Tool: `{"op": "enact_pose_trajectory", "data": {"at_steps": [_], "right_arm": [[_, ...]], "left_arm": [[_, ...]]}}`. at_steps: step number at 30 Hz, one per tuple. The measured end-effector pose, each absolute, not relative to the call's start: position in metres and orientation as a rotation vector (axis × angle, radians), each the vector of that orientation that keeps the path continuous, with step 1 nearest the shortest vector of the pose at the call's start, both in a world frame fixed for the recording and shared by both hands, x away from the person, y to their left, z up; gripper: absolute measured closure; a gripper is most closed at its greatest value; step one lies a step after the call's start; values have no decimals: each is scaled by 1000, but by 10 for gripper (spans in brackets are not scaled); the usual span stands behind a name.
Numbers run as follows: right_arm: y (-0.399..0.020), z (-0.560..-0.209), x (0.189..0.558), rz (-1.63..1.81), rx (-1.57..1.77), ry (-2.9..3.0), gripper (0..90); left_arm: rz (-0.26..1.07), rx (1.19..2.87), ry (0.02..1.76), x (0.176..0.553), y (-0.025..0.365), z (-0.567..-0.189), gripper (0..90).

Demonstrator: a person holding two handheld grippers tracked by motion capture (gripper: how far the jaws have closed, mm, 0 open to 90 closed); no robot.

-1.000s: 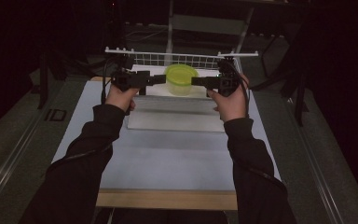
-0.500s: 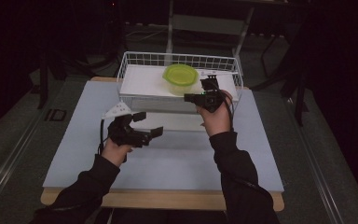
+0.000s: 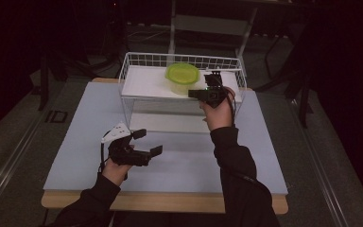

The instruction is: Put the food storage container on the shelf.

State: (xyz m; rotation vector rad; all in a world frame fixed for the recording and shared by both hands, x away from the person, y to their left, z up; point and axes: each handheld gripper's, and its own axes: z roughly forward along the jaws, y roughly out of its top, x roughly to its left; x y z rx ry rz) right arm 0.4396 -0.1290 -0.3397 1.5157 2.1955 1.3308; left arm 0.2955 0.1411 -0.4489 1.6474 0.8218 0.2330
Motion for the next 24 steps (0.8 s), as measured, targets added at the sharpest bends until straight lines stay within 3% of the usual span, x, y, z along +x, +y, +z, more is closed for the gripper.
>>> {"op": "enact_pose_trajectory", "data": {"at_steps": [17,19,24], "right_arm": [[-116,-353,415,1368,1422,2261,850],[-113,-357,408,1367,1388,2282,804],[-109,-363,387,1370,1254,2305,552]], "left_arm": [[230,1646,804,286,143,-462,45],[240,1646,800,285,145,-461,45],[244,1650,768,282,149,-457,45]]}}
